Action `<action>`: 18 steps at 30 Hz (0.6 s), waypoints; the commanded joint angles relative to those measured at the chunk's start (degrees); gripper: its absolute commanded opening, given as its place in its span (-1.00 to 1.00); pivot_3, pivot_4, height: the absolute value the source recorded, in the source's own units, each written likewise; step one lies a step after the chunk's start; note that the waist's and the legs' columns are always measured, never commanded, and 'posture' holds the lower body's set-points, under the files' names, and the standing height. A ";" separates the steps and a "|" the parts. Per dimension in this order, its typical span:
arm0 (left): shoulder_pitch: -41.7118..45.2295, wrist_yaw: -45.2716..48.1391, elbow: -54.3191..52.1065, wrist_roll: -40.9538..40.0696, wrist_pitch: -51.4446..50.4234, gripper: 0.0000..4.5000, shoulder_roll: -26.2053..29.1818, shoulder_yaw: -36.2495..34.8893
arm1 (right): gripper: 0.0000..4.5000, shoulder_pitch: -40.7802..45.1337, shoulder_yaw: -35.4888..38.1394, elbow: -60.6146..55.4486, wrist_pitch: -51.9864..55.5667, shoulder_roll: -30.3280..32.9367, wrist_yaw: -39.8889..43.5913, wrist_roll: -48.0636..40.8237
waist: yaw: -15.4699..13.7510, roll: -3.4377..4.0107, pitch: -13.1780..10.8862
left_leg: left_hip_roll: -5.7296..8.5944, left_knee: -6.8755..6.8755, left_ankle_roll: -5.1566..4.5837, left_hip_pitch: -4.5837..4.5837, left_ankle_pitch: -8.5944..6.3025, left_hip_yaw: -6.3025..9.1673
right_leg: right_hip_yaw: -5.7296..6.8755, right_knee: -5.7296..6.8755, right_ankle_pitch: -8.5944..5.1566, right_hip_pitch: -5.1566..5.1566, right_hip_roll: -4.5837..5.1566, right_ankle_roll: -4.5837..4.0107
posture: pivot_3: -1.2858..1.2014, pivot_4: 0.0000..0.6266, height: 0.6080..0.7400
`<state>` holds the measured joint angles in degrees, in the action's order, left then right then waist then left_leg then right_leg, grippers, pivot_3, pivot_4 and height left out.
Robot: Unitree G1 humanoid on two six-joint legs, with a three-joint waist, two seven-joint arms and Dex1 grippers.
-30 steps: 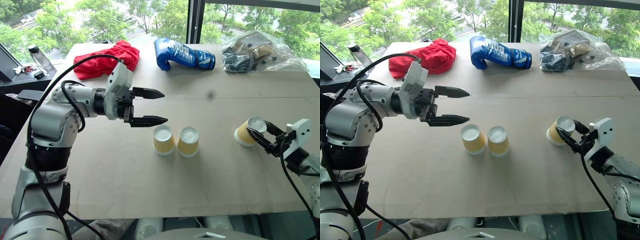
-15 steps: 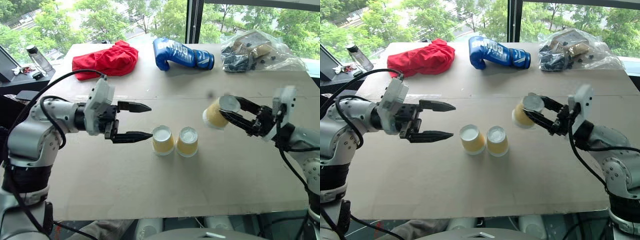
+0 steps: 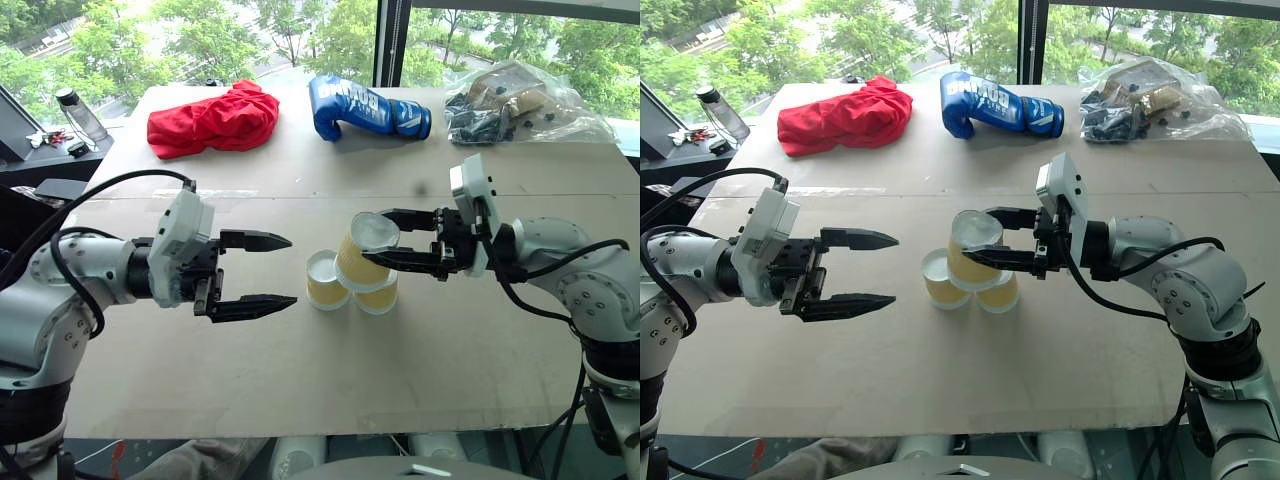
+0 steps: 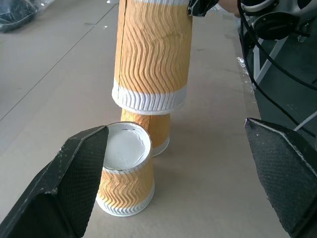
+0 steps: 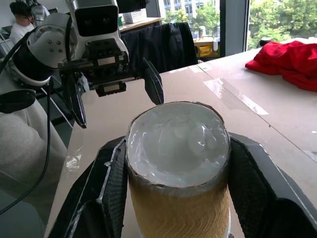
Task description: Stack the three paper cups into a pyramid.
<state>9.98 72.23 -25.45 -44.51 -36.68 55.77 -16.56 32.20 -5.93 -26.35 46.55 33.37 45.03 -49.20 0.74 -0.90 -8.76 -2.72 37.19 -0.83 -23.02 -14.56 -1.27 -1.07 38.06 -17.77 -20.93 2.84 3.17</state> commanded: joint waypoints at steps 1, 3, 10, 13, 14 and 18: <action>-0.88 -0.31 -1.78 -0.43 1.10 1.00 1.33 -2.72 | -0.08 1.78 -0.14 0.03 -2.57 -0.40 1.74 2.24 | -0.03 0.00 0.00 | 0.00 0.00 0.00 0.00 0.00 0.00 | 0.00 0.00 0.00 0.00 0.00 0.00 | 0.03 -0.52 1.00; -1.23 -0.48 -1.68 0.01 1.57 1.00 1.55 -3.12 | -0.08 2.19 -0.30 0.49 -2.99 -0.95 1.99 2.95 | -0.02 0.00 0.00 | 0.00 0.00 0.00 0.00 0.00 0.02 | 0.02 0.00 0.00 -0.01 0.00 0.00 | 0.03 -0.52 1.00; -0.90 -0.46 -0.25 1.07 3.53 1.00 2.04 -3.23 | -0.08 3.06 -0.94 1.21 -3.27 -1.79 2.39 5.45 | 0.00 0.00 0.00 | -0.01 -0.01 0.00 0.01 0.00 0.01 | 0.02 0.01 0.00 -0.01 -0.01 0.00 | 0.03 -0.52 1.00; -0.90 -0.40 -0.18 0.98 3.72 1.00 2.06 -3.15 | -0.08 3.34 -1.10 1.42 -3.14 -2.65 2.15 6.31 | 0.00 0.00 0.00 | -0.01 -0.01 0.00 0.00 0.00 0.01 | 0.02 0.02 0.00 -0.02 -0.01 0.00 | 0.03 -0.52 1.00; -0.97 -0.37 -0.12 1.16 3.96 1.00 2.04 -3.04 | -0.08 3.34 -1.29 1.37 -3.06 -3.00 2.02 6.55 | 0.00 0.00 0.00 | -0.01 -0.01 0.00 0.01 0.00 0.02 | 0.02 0.02 0.00 -0.02 -0.02 0.00 | 0.03 -0.52 1.00; -0.94 -0.41 0.02 1.23 4.20 1.00 1.82 -2.32 | -0.08 2.92 -2.11 1.43 -3.22 -3.71 2.23 7.62 | 0.01 0.01 0.00 | -0.01 -0.02 0.00 0.00 0.00 0.01 | 0.01 0.02 0.00 -0.05 -0.01 0.00 | 0.03 -0.52 1.00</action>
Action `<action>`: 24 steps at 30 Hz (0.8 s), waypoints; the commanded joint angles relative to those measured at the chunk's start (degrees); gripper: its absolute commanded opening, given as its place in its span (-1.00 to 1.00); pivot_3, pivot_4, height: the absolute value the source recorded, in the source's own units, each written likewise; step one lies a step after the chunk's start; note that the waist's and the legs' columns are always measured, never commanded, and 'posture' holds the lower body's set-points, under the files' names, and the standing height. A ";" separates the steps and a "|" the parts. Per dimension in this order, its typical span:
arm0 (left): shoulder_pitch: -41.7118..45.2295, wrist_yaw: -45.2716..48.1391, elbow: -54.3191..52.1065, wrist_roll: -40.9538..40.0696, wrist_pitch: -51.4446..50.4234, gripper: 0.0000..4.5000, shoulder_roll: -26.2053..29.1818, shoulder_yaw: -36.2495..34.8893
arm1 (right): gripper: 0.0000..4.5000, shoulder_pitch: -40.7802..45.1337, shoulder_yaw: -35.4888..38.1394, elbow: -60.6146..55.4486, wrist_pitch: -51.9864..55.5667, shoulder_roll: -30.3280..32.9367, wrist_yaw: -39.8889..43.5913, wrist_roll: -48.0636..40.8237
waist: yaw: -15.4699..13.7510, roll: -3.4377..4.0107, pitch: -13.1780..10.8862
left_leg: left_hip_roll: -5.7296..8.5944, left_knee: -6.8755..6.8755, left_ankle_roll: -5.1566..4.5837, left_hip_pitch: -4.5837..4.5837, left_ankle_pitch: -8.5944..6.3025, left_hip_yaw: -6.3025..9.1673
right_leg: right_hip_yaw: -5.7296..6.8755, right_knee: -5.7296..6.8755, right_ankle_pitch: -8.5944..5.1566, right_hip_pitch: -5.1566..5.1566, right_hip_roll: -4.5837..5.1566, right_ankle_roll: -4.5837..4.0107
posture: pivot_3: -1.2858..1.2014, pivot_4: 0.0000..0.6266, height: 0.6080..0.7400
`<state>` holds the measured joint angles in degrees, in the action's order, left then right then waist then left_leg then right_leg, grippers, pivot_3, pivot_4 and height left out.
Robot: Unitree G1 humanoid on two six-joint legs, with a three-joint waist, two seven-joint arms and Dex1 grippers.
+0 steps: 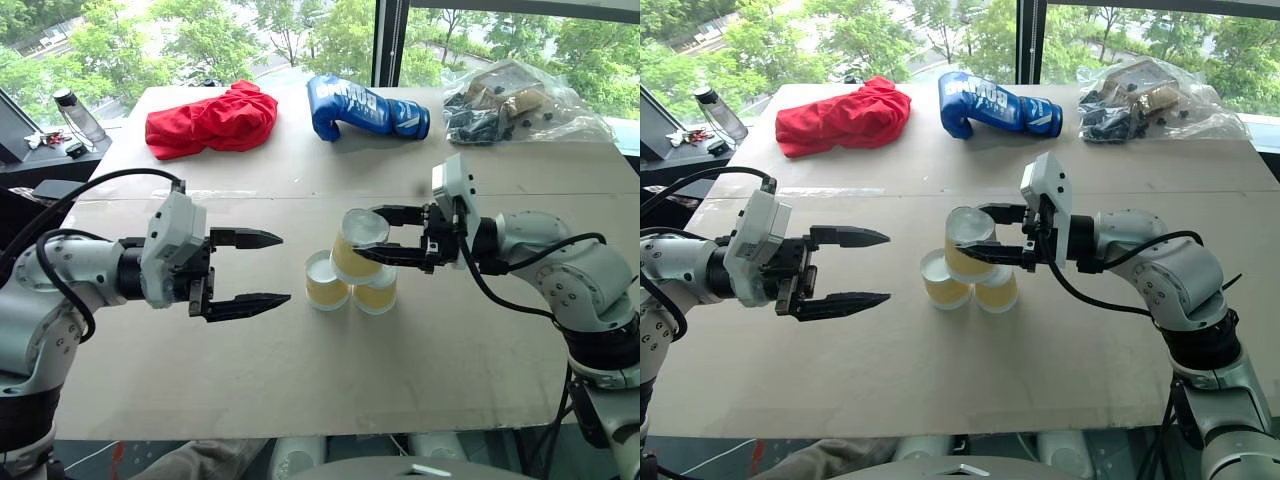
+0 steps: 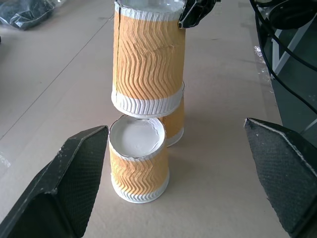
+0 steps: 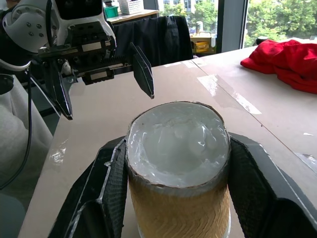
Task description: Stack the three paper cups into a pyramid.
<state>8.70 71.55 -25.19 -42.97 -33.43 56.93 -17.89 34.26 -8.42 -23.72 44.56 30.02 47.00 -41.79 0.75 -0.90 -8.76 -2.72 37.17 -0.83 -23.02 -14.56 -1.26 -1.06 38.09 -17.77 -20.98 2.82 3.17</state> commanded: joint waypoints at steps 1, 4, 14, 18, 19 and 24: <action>0.26 0.34 -0.09 -0.06 1.10 1.00 0.78 -0.88 | -0.08 0.76 0.39 -1.23 -1.10 -0.41 0.35 0.29 | 0.00 0.00 0.00 | 0.00 0.00 0.00 0.00 0.00 -0.01 | 0.00 0.00 0.00 -0.01 0.00 0.00 | 0.03 -0.52 1.00; 0.25 0.48 0.32 0.49 1.50 1.00 0.92 -0.58 | 0.14 0.50 0.43 -1.28 -1.06 -0.36 0.53 0.79 | 0.00 0.00 0.00 | 0.00 0.00 0.00 0.00 0.00 -0.01 | -0.01 0.00 0.00 -0.01 0.00 0.00 | 0.03 -0.52 1.00; -1.87 -0.90 -0.82 -2.68 0.37 1.00 -1.08 -2.48 | 0.99 -0.54 3.35 -2.51 0.63 1.40 1.17 -1.85 | 0.01 0.00 0.00 | -0.01 -0.01 0.00 -0.01 0.00 -0.02 | -0.02 0.00 0.00 -0.02 0.01 0.00 | 0.03 -0.52 1.00; -7.73 -3.17 -2.00 -4.08 -0.76 1.00 -2.38 -7.59 | 0.99 -7.03 10.39 -4.70 1.03 7.97 3.20 -4.36 | -0.24 0.00 0.00 | -0.17 -0.03 0.00 -0.07 0.00 -0.01 | 0.01 -0.05 0.00 -0.03 0.08 0.00 | 0.03 -0.52 1.00; -10.31 -3.71 -2.73 -3.71 -0.88 1.00 -2.74 -9.24 | 0.99 -10.52 12.61 -5.91 0.98 11.08 5.30 -4.95 | -0.35 -0.01 0.00 | -0.19 -0.04 0.00 -0.12 0.00 0.01 | 0.08 -0.10 0.00 -0.04 0.12 0.00 | 0.03 -0.52 1.00; -23.70 -11.24 -4.92 1.10 -0.03 1.00 -9.50 -11.22 | 0.99 -30.08 21.96 -4.47 -8.66 19.97 12.02 2.61 | -0.19 0.02 0.05 | -0.13 -0.01 -0.01 -0.49 -0.01 0.04 | 0.10 -0.14 0.00 -0.31 0.19 0.00 | 0.03 -0.52 1.00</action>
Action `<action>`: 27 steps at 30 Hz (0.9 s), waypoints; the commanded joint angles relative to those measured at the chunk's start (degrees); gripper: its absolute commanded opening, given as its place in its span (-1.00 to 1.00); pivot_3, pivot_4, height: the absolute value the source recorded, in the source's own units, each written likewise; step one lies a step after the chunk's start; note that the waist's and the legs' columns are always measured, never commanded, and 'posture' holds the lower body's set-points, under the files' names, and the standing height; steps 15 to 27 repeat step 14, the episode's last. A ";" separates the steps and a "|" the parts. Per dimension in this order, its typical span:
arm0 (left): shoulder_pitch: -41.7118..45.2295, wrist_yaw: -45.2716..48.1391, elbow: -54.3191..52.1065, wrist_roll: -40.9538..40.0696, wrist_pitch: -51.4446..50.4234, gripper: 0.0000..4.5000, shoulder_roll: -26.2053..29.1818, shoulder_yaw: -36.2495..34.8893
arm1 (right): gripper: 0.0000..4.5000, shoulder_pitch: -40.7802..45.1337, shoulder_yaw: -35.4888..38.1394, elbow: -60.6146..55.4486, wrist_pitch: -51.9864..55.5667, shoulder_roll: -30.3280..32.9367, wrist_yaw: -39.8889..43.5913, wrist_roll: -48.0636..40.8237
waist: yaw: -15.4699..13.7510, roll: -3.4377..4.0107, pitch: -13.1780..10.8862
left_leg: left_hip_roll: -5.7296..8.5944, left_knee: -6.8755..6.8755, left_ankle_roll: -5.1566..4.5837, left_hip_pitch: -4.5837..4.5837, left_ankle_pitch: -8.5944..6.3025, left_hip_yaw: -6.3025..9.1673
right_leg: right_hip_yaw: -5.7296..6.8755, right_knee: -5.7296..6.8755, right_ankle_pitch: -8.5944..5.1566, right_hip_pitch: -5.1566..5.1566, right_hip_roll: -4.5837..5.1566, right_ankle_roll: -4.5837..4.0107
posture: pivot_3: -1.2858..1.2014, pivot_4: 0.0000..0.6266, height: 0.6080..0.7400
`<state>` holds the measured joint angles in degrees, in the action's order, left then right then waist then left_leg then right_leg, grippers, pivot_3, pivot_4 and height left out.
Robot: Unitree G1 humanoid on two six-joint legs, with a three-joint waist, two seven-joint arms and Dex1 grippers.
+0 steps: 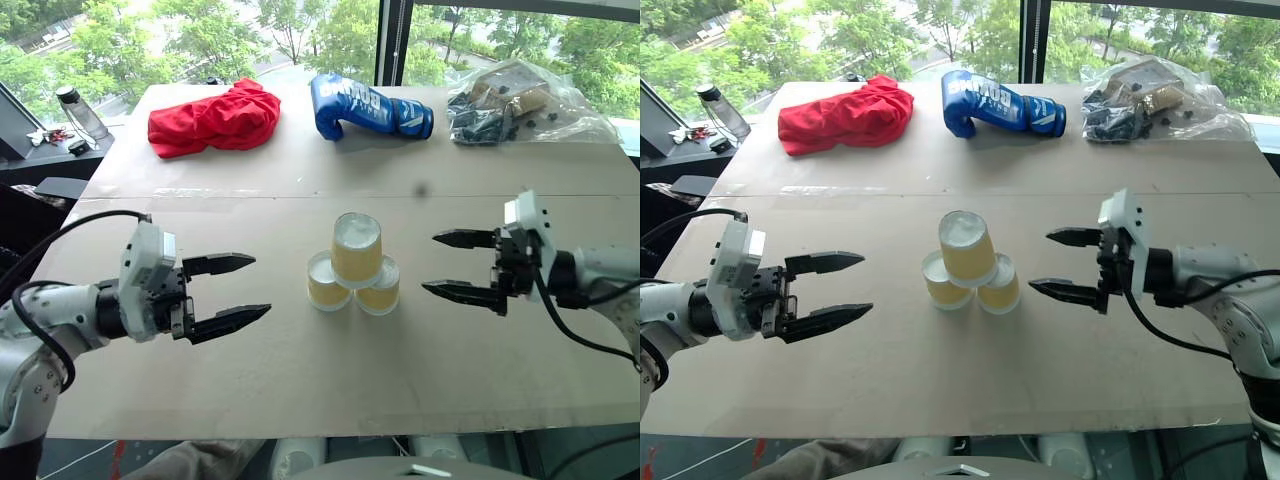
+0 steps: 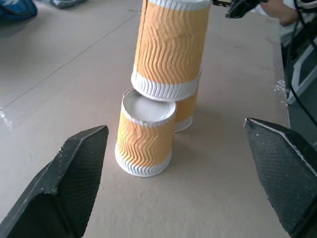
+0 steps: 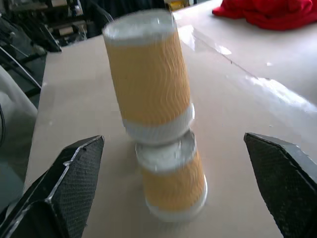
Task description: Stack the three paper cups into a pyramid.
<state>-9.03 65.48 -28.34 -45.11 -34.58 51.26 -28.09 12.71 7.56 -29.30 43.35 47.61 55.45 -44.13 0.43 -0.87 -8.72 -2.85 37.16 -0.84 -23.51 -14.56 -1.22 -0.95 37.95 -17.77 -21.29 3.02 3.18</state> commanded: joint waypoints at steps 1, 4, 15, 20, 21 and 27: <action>-7.37 -7.80 -1.54 6.71 3.95 1.00 -6.38 0.88 | 0.99 -11.35 7.05 4.22 -11.64 0.06 3.95 6.17 | 0.25 -0.02 0.05 | 0.00 0.00 0.00 0.02 0.00 -0.02 | -0.02 0.01 0.00 0.01 0.00 0.00 | 0.03 -0.52 1.00; -8.84 -14.87 0.32 16.95 11.87 1.00 -12.10 7.13 | 0.99 -16.28 7.90 13.89 -23.96 -6.42 5.81 9.75 | 0.13 -0.14 0.13 | 0.18 -0.10 -0.01 0.74 0.00 0.00 | -0.09 -0.06 0.01 0.65 -0.15 -0.04 | 0.03 -0.52 1.00; -6.94 -14.42 13.20 25.41 27.69 1.00 -15.48 12.86 | 0.99 -15.21 6.78 33.17 -46.29 -15.46 7.72 17.40 | 0.46 -0.04 0.17 | 0.19 0.02 0.00 0.91 0.00 -0.10 | -0.19 0.08 0.00 0.82 -0.11 -0.06 | 0.03 -0.52 1.00; -6.94 -14.42 13.20 25.41 27.69 1.00 -15.48 12.86 | 0.99 -15.21 6.78 33.17 -46.29 -15.46 7.72 17.40 | 0.46 -0.04 0.17 | 0.19 0.02 0.00 0.91 0.00 -0.10 | -0.19 0.08 0.00 0.82 -0.11 -0.06 | 0.03 -0.52 1.00; -6.94 -14.42 13.20 25.41 27.69 1.00 -15.48 12.86 | 0.99 -15.21 6.78 33.17 -46.29 -15.46 7.72 17.40 | 0.46 -0.04 0.17 | 0.19 0.02 0.00 0.91 0.00 -0.10 | -0.19 0.08 0.00 0.82 -0.11 -0.06 | 0.03 -0.52 1.00; -6.94 -14.42 13.20 25.41 27.69 1.00 -15.48 12.86 | 0.99 -15.21 6.78 33.17 -46.29 -15.46 7.72 17.40 | 0.46 -0.04 0.17 | 0.19 0.02 0.00 0.91 0.00 -0.10 | -0.19 0.08 0.00 0.82 -0.11 -0.06 | 0.03 -0.52 1.00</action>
